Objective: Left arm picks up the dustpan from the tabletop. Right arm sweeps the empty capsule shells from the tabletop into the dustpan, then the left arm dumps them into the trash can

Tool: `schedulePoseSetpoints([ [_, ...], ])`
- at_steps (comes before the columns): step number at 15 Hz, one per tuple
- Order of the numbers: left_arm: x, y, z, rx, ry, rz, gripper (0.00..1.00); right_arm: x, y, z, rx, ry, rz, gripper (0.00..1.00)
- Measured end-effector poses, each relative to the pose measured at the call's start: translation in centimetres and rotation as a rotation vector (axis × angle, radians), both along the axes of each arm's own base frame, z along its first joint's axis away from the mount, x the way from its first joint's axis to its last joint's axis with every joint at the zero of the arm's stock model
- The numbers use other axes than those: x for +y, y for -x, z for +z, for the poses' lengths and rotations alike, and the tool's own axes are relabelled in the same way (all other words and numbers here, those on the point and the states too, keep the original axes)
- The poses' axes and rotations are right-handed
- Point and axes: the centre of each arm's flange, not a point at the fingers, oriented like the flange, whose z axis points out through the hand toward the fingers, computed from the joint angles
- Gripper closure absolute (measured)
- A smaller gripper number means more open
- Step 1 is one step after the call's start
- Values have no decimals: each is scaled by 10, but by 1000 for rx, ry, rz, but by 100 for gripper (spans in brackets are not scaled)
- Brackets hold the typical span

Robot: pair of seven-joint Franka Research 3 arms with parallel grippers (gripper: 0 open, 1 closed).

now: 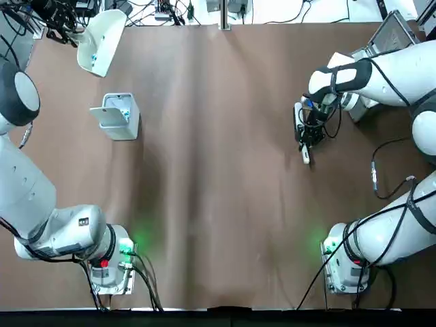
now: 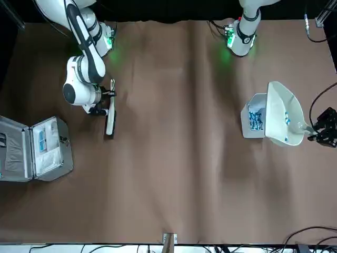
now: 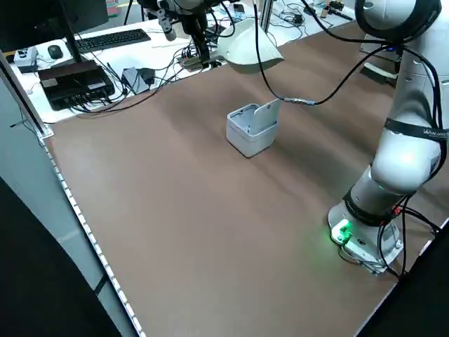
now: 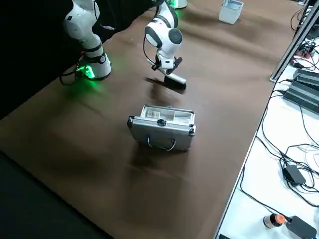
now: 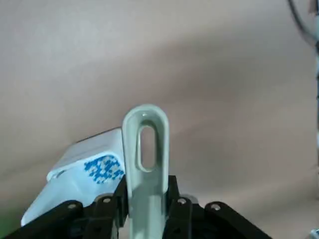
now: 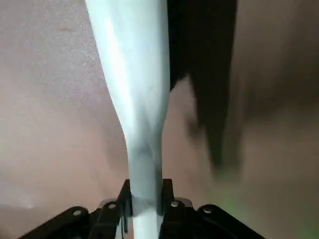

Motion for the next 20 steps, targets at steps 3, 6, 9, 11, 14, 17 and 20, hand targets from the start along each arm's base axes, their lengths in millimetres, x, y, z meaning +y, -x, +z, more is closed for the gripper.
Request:
schedulePoseSetpoints([
  [3,10,6,-1,-50,-19,33,67,1,0,0,1,-1,1,73],
  [6,9,20,4,-98,-31,56,67,1,1,-2,4,-1,-2,73],
  [9,9,33,8,-136,-41,75,67,1,1,-3,6,-2,-5,73],
  [11,11,38,7,-153,-47,100,67,1,1,-3,6,-2,-6,73],
  [14,17,39,4,-184,-63,145,67,1,1,-3,7,-2,-8,73],
  [17,22,37,2,-227,-83,172,67,0,1,-3,7,-2,-9,73],
  [20,26,36,0,-270,-105,192,67,0,0,-3,7,-2,-10,73],
])
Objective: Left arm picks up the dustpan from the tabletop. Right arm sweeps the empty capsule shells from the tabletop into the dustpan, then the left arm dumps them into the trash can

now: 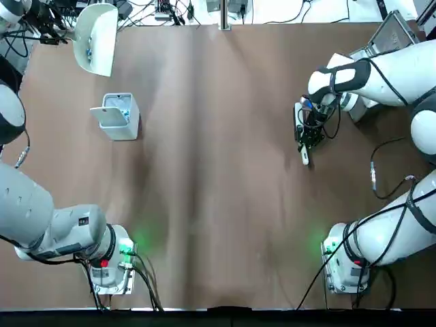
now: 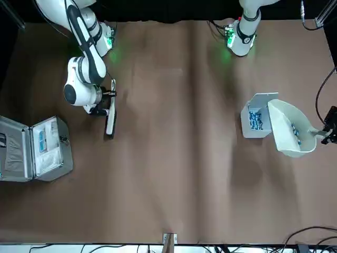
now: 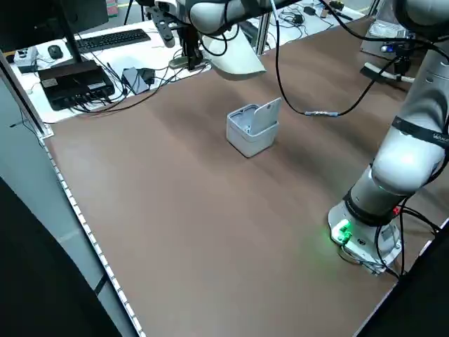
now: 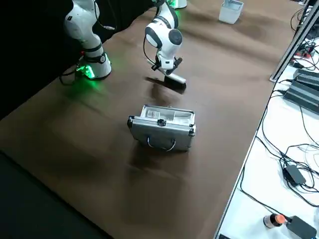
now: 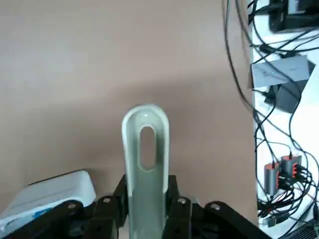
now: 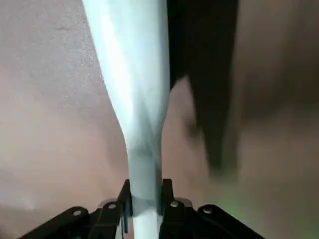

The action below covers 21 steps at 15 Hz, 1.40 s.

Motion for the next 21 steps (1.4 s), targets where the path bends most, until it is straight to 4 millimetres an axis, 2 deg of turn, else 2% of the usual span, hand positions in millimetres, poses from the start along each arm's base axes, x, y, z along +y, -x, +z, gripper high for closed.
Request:
schedulePoseSetpoints([
  [5,4,3,-18,-67,-50,16,67,0,0,0,0,0,-1,73],
  [9,5,20,-34,-132,-114,-5,67,-1,0,-1,1,1,-3,73],
  [10,4,24,-36,-151,-129,-4,67,-1,0,-1,2,1,-3,70],
  [13,-8,32,-39,-207,-165,-13,67,-3,0,-3,7,3,-6,65],
  [17,-18,49,-45,-278,-238,-57,67,-4,0,-4,7,3,-9,63],
  [18,-21,62,-44,-308,-276,-91,67,-4,-1,-3,7,3,-9,55],
  [21,-41,80,-37,-378,-343,-155,67,-3,-3,1,20,-5,-6,28],
])
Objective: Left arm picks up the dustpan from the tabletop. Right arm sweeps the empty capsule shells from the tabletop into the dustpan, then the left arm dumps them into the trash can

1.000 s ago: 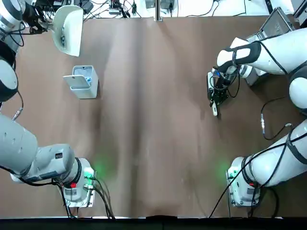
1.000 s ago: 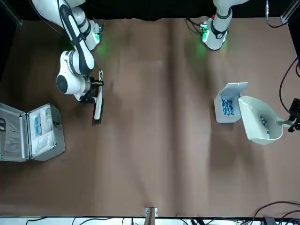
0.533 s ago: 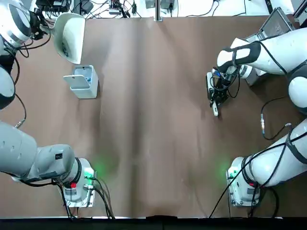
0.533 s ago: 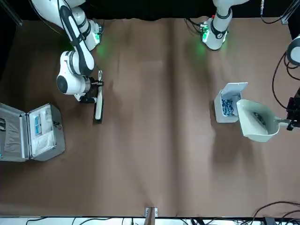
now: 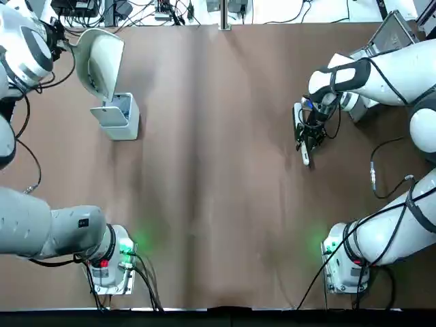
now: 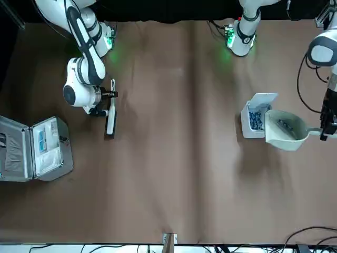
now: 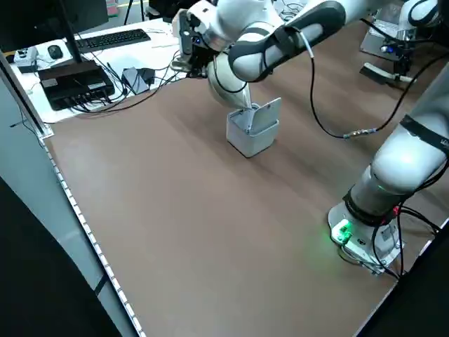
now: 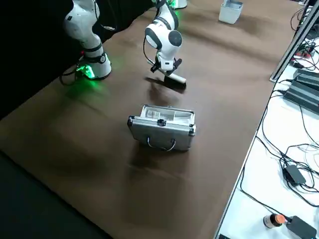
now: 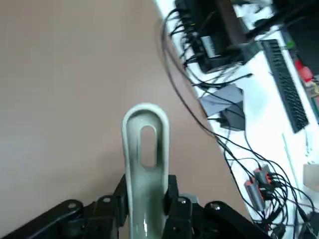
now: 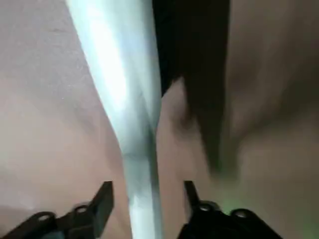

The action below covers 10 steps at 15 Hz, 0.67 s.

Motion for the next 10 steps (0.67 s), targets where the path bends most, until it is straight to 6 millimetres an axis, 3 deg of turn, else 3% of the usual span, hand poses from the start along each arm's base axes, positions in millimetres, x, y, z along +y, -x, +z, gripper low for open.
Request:
schedulePoseSetpoints([
  [3,-29,19,-6,-78,-88,-55,67,-1,-14,15,18,-23,-3,4],
  [5,-42,31,-14,-119,-165,-94,67,2,-31,35,29,-46,0,2],
  [8,-42,43,-11,-141,-263,-142,67,8,-70,90,19,-74,28,2],
  [10,-44,47,0,-156,-299,-166,67,-3,-101,146,-7,-33,68,2],
])
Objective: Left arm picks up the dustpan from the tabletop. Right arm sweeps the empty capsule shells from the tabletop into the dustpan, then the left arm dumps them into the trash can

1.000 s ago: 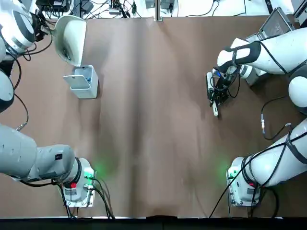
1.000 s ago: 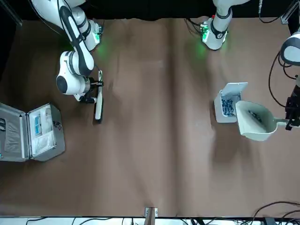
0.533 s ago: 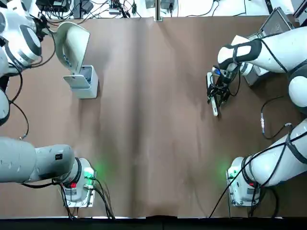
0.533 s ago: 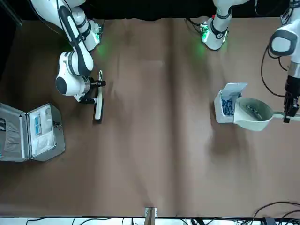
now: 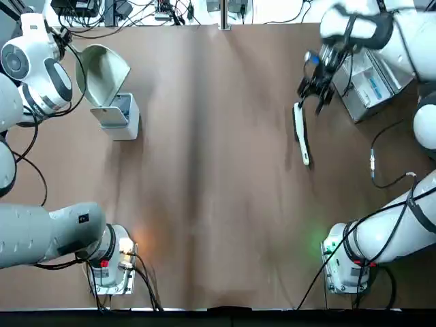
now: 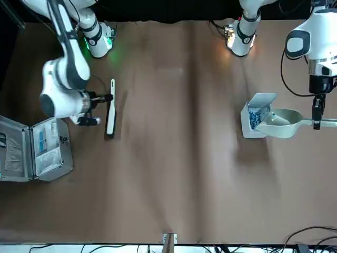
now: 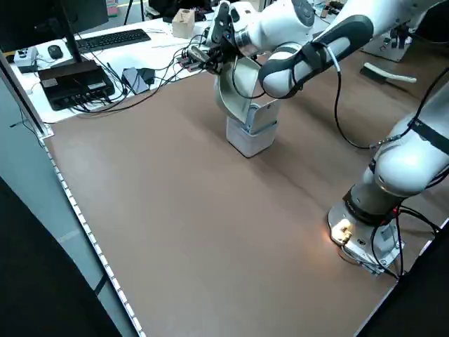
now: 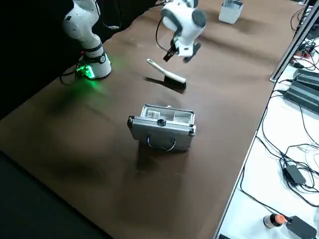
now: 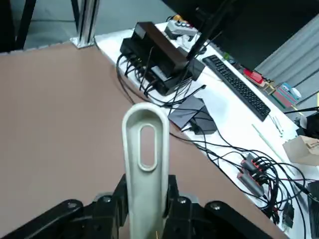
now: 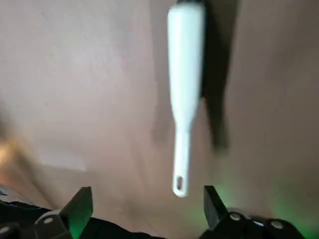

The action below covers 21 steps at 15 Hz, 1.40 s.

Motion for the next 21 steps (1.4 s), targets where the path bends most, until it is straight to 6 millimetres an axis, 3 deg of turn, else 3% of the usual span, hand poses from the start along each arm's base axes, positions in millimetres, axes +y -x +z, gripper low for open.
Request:
schedulePoseSetpoints([
  [4,-20,7,8,-49,-42,-36,67,-22,-44,119,-130,78,41,2],
  [7,-27,10,6,-59,-52,-47,67,-52,-65,179,-255,105,-4,2],
  [11,-28,10,7,-63,-55,-49,67,-98,-76,235,-381,113,-23,2],
  [16,-29,10,8,-66,-56,-51,67,-119,-70,285,-489,161,11,2],
  [21,-31,-8,17,-6,-15,-73,67,-149,-53,315,-541,191,-6,2],
])
